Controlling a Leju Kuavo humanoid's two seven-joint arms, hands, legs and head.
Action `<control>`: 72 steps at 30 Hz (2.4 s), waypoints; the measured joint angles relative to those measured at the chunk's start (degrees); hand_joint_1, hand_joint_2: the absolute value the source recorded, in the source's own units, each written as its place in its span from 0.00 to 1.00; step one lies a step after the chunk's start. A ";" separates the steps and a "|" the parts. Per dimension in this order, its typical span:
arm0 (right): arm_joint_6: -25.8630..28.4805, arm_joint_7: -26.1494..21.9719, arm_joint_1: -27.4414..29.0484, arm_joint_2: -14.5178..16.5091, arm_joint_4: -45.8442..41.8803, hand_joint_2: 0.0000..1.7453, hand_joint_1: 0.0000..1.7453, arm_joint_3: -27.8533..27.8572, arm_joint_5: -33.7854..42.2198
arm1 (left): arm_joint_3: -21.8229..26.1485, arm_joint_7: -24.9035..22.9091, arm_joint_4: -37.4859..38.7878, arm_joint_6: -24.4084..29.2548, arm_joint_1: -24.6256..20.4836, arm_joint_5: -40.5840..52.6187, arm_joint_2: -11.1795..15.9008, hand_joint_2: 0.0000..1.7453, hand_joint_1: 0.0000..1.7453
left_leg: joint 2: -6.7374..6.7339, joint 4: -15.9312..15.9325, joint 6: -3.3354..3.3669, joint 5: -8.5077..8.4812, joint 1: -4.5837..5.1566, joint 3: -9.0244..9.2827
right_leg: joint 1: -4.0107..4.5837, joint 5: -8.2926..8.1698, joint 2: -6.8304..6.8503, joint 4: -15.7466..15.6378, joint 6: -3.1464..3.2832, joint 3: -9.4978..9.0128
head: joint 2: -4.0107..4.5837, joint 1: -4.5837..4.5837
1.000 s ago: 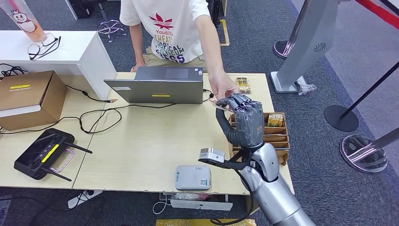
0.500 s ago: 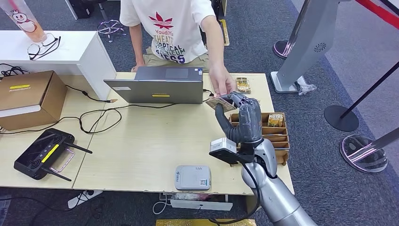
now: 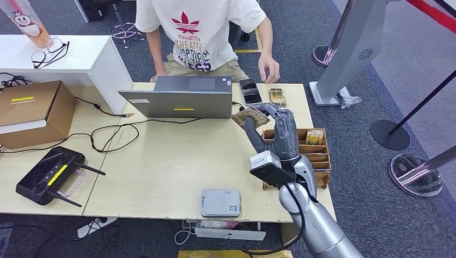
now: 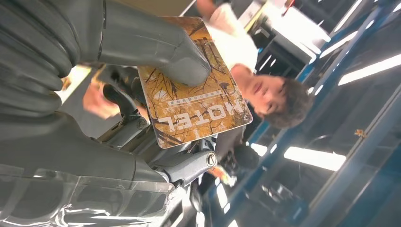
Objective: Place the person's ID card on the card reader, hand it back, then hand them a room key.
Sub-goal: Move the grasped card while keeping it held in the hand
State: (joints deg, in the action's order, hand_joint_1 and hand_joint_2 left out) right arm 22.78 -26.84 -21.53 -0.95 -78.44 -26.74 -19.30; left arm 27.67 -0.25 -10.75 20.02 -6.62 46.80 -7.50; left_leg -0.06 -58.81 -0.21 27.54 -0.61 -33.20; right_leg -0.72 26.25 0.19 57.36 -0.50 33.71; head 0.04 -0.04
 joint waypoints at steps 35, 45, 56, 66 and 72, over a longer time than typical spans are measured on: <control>-31.75 6.84 -0.01 -2.66 7.13 1.00 1.00 -7.86 21.61 | 0.00 0.86 0.00 -0.14 -0.04 -0.26 -0.04 0.00 0.00 | 0.01 0.00 0.00 0.00 0.00 -0.02 | 0.00 0.00 0.01 0.00 0.00 -0.01 | 0.00 0.00; -32.82 7.61 -1.34 -2.24 13.34 1.00 1.00 -11.31 23.33 | 0.00 0.75 0.00 0.00 -0.04 -0.40 -0.06 0.00 0.00 | 0.01 0.00 0.00 0.00 -0.01 -0.02 | 0.00 0.00 0.01 0.00 0.00 -0.01 | 0.00 0.00; -31.19 7.30 -2.17 -1.16 21.21 1.00 1.00 -12.27 24.73 | 0.00 0.05 0.00 -0.03 -0.05 -0.44 -0.07 0.00 0.00 | 0.01 0.00 0.00 0.00 0.00 -0.03 | 0.00 0.00 0.02 0.00 0.00 -0.01 | 0.00 0.00; -30.05 6.65 -2.31 -1.08 26.31 1.00 1.00 -12.27 25.05 | 0.00 -0.14 0.00 -0.03 -0.05 -0.26 -0.07 0.00 0.00 | 0.01 0.00 0.00 0.00 0.00 -0.02 | 0.00 0.00 0.01 0.00 0.00 0.00 | 0.00 0.00; -30.37 6.56 -2.48 -1.06 28.42 1.00 1.00 -12.27 25.77 | 0.00 -0.14 0.00 0.00 -0.05 -0.26 -0.07 0.00 0.00 | 0.01 0.00 0.00 0.00 0.00 -0.02 | 0.00 0.00 0.01 0.00 0.00 0.00 | 0.00 0.00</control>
State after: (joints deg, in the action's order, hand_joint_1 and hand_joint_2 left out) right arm -7.59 -20.28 -24.01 -2.01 -50.02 -39.01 6.48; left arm 27.67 -0.39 -10.75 20.02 -6.66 46.53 -7.56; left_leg -0.05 -58.81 -0.21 27.55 -0.62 -33.22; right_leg -0.71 26.26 0.20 57.36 -0.50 33.71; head 0.04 -0.04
